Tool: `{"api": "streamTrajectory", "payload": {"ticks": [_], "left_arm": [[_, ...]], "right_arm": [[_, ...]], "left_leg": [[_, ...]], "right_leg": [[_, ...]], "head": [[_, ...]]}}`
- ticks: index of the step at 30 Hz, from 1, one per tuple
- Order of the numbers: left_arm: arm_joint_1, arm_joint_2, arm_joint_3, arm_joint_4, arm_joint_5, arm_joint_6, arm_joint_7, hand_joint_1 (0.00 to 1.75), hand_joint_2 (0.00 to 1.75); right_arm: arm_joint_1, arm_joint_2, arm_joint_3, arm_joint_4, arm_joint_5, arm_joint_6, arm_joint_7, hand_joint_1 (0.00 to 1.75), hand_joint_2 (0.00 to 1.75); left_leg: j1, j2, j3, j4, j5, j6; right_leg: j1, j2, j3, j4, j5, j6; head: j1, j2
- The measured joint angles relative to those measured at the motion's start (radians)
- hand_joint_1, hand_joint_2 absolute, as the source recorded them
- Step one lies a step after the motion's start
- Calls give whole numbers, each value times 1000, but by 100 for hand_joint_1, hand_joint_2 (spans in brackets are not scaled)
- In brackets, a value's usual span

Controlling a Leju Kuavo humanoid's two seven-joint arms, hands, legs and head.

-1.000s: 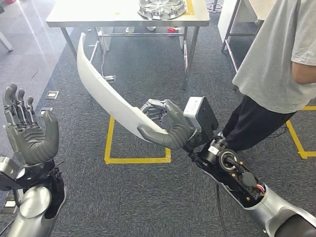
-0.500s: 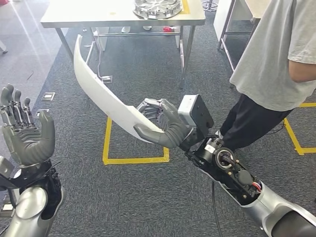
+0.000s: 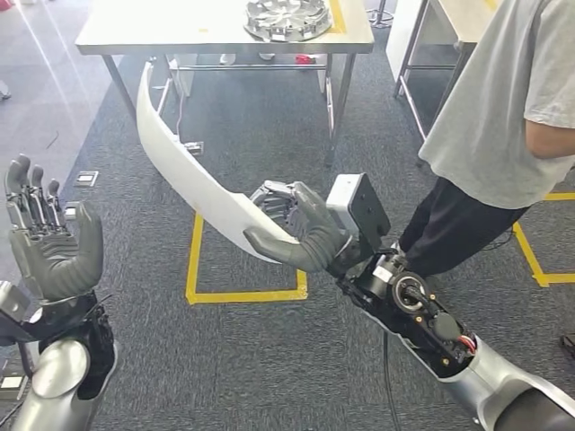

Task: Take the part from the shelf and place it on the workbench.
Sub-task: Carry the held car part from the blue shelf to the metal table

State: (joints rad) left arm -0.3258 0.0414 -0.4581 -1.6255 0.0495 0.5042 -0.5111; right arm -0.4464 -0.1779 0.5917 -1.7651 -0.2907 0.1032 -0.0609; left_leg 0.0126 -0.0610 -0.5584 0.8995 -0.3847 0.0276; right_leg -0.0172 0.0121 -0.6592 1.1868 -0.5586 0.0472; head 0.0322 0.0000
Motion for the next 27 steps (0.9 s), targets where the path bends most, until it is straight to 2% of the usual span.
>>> {"api": "streamTrajectory", "payload": {"ticks": [1, 2, 3, 4, 5, 6, 7, 10, 11, 12, 13, 15, 16, 17, 18, 20, 21, 22, 23, 26, 27], "left_arm": [[2, 0, 0, 0, 0, 0, 0, 0, 175], [3, 0, -1, 0, 0, -1, 1, 0, 175], [4, 0, -2, 1, 0, -1, 2, 0, 175], [5, 0, -2, 1, 0, -1, 3, 0, 175], [5, 0, -3, 1, 0, -1, 4, 0, 175], [4, 0, -3, 1, 0, -1, 5, 0, 175], [4, 0, -4, 1, -1, -1, 6, 0, 175], [4, 0, -5, 2, -1, -2, 8, 0, 175], [3, 0, -6, 2, 0, -2, 7, 0, 175], [0, 0, -6, 2, 0, -2, 6, 0, 175], [-2, 0, -6, 2, 0, -2, 5, 0, 175], [-4, 0, -6, 3, 1, -2, 3, 0, 175], [-3, 0, -6, 4, 2, -2, 3, 0, 175], [-2, 0, -7, 5, 2, -2, 3, 0, 175], [-2, 0, -7, 6, 3, -2, 3, 0, 175], [-3, 0, -7, 8, 3, -3, 2, 0, 175], [-4, 0, -7, 8, 3, -3, 1, 0, 175], [-5, 0, -7, 8, 4, -3, 1, 0, 175], [-7, 0, -7, 9, 4, -3, 0, 0, 175], [-9, -2, -7, 8, 6, -3, -1, 0, 175], [-10, -3, -7, 8, 6, -4, -1, 0, 175]], "right_arm": [[4, 0, 0, 0, 0, -1, 1, 175, 175], [6, 0, 0, 0, -1, -3, 3, 175, 175], [8, 0, 0, 0, -2, -5, 4, 175, 175], [9, 0, 0, 0, -3, -7, 6, 175, 175], [9, 0, 0, 0, -5, -9, 7, 175, 175], [9, 0, -1, 0, -7, -10, 7, 175, 175], [9, 0, -1, 0, -9, -10, 8, 175, 175], [11, 0, -1, -1, -13, -10, 8, 175, 175], [11, 0, -1, -1, -13, -10, 7, 175, 175], [10, 0, -2, -2, -14, -10, 5, 175, 175], [9, 0, -2, -2, -14, -10, 4, 175, 175], [10, 0, -3, -2, -15, -10, 3, 175, 175], [11, 0, -3, -2, -15, -10, 3, 175, 175], [12, 0, -3, -2, -15, -10, 3, 175, 175], [12, 0, -3, -2, -15, -10, 3, 175, 175], [12, 0, -3, -2, -15, -10, 3, 175, 175], [11, 0, -4, -2, -15, -10, 2, 175, 175], [11, 0, -4, -2, -15, -10, 2, 175, 175], [11, 0, -4, -2, -16, -11, 2, 175, 175], [10, 0, -5, -3, -17, -11, 2, 175, 175], [9, 0, -6, -4, -17, -11, 2, 175, 175]], "left_leg": [[1, 1, 4, 1, -4, -2], [3, 1, 8, 2, -10, -5], [6, 0, 14, 6, -16, -10], [10, -2, 19, 11, -25, -16], [12, -4, 23, 18, -34, -24], [12, -5, 24, 25, -42, -30], [12, -7, 21, 32, -47, -37], [13, -7, 14, 44, -55, -53], [14, 2, 9, 59, -63, -57], [13, 16, -9, 95, -77, -61], [13, 30, -42, 154, -96, -64], [11, 48, -141, 302, -133, -64], [11, 50, -184, 353, -134, -63], [10, 51, -209, 367, -117, -59], [8, 51, -211, 339, -80, -54], [0, 55, -163, 195, 16, -37], [-6, 59, -135, 130, 43, -31], [-11, 63, -115, 85, 55, -27], [-16, 64, -107, 67, 49, -24], [-14, 59, -93, 51, 33, -16], [-12, 57, -83, 46, 28, -11]], "right_leg": [[-3, -1, -29, 45, -6, 5], [-7, -2, -39, 50, 9, 10], [-11, -2, -27, 10, 44, 15], [-16, -2, 3, -62, 92, 21], [-18, 2, 39, -134, 126, 26], [-19, 7, 69, -191, 146, 29], [-18, 12, 85, -221, 150, 24], [-14, 14, 94, -228, 135, -5], [-14, 12, 100, -229, 131, -13], [-14, 9, 107, -231, 126, -21], [-14, 4, 115, -232, 120, -29], [-10, -4, 125, -232, 109, -39], [-8, -6, 132, -232, 103, -42], [-6, -9, 139, -232, 96, -43], [-4, -10, 148, -232, 89, -43], [-2, -12, 168, -234, 73, -41], [0, -13, 174, -235, 66, -38], [1, -13, 178, -236, 60, -34], [2, -14, 179, -239, 57, -29], [1, -18, 184, -243, 40, -14], [1, -17, 176, -220, 26, -11]], "head": [[2, 0], [4, 0], [6, 0], [8, 0], [11, 0], [15, 0], [17, 0], [12, 0], [8, 0], [2, 0], [-5, 0], [-18, 0], [-21, 0], [-23, 0], [-25, 0], [-28, 0], [-29, 0], [-31, 0], [-32, 0], [-30, 0], [-26, 0]]}}
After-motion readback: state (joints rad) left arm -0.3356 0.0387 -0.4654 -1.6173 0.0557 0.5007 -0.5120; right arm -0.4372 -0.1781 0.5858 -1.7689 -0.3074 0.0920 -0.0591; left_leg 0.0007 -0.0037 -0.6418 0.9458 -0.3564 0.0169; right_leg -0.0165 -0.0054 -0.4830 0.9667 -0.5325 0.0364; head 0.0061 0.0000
